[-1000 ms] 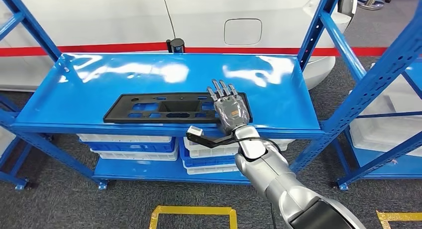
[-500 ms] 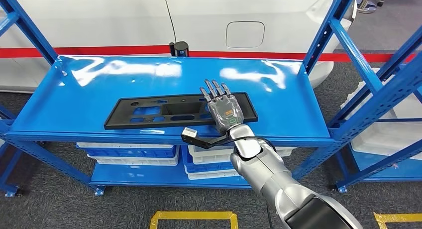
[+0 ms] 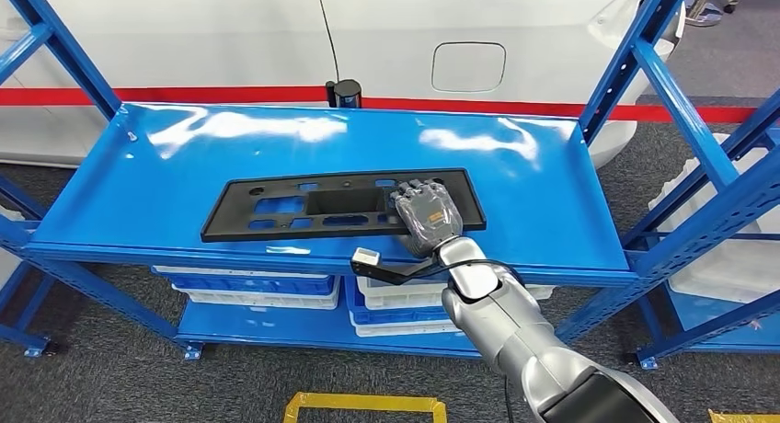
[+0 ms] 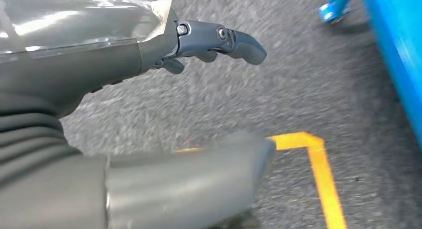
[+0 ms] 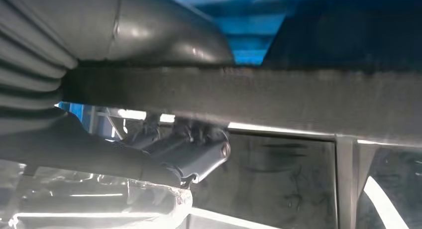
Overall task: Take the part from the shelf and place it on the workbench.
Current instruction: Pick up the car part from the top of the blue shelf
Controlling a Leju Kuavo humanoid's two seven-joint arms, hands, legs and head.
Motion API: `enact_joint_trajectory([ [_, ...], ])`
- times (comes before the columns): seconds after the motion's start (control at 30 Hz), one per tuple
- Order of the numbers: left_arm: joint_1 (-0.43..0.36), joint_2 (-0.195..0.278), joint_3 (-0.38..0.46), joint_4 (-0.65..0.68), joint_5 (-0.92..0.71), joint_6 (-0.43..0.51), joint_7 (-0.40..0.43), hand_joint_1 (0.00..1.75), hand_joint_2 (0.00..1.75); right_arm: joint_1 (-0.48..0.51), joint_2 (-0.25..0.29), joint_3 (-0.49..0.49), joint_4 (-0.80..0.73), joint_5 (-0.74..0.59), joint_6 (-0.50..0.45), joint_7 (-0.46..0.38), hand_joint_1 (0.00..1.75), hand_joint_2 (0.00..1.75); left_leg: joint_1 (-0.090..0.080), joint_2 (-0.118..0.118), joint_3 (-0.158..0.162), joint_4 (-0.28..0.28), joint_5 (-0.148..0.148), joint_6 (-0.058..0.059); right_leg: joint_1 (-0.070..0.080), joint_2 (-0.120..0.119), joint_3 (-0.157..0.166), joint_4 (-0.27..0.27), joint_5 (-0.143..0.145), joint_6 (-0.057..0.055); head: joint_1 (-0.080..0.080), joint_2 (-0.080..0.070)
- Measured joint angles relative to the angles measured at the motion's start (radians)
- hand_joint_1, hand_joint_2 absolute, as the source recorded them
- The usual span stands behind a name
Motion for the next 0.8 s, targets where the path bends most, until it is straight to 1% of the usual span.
enact_joint_trajectory([
  [0.07,-0.003,-0.007,0.009,0.012,-0.005,0.006,-0.003,0.0,1.75,0.0,-0.001,0.0,0.001,0.0,-0.002,-0.011,1.75,0.0,0.0,0.001,0.002,-0.002,-0.001,-0.002,0.0,0.001,0.0,0.0,-0.001,-0.001,0.0,0.0],
  [0.1,-0.002,-0.007,0.011,0.012,-0.007,0.005,-0.009,0.0,1.31,0.0,-0.001,0.0,0.001,-0.001,-0.003,-0.019,1.75,0.0,0.0,0.002,0.002,-0.003,-0.001,-0.003,0.001,0.002,0.0,0.0,-0.001,-0.002,0.0,0.0],
  [0.17,-0.001,-0.009,0.019,0.005,-0.005,0.001,-0.047,0.0,0.44,0.0,0.001,0.0,0.001,-0.003,-0.004,-0.03,1.75,0.0,0.001,0.004,0.003,-0.003,-0.001,-0.004,0.001,0.003,0.0,0.0,-0.002,-0.003,0.0,0.0],
  [0.2,-0.002,-0.011,0.024,-0.002,-0.005,0.0,-0.065,0.0,0.44,0.0,0.004,0.0,0.001,-0.002,-0.004,-0.032,1.75,0.0,0.001,0.005,0.003,-0.003,-0.001,-0.004,0.002,0.003,0.0,0.0,-0.002,-0.003,0.0,0.0],
  [0.3,-0.019,-0.02,0.03,-0.02,-0.026,0.005,-0.076,0.0,1.75,-0.001,0.011,0.001,0.0,-0.001,-0.004,-0.025,1.75,0.0,0.002,0.005,0.004,-0.003,-0.001,-0.006,0.002,0.003,0.001,0.0,-0.002,-0.004,0.0,0.0],
  [0.43,-0.035,-0.021,0.035,-0.032,-0.049,0.009,-0.079,0.0,1.75,-0.001,0.011,0.002,-0.008,0.0,-0.004,-0.019,1.75,0.0,0.001,0.005,0.005,-0.003,0.0,-0.006,0.002,0.003,0.003,0.0,-0.002,-0.004,0.0,0.0],
  [0.67,-0.038,-0.021,0.043,-0.035,-0.053,0.01,-0.09,0.0,1.75,-0.001,0.007,0.002,-0.017,0.0,-0.005,-0.018,1.75,0.0,0.0,0.006,0.005,-0.003,0.0,-0.006,-0.001,0.004,0.003,0.0,-0.002,-0.004,0.0,0.0],
  [0.8,-0.042,-0.021,0.056,-0.036,-0.074,0.01,-0.091,0.0,1.75,0.0,0.001,0.0,-0.049,-0.017,-0.007,-0.041,1.75,0.0,-0.001,0.006,0.005,-0.003,0.0,-0.006,-0.001,0.004,0.002,0.0,-0.002,-0.004,0.0,0.0],
])
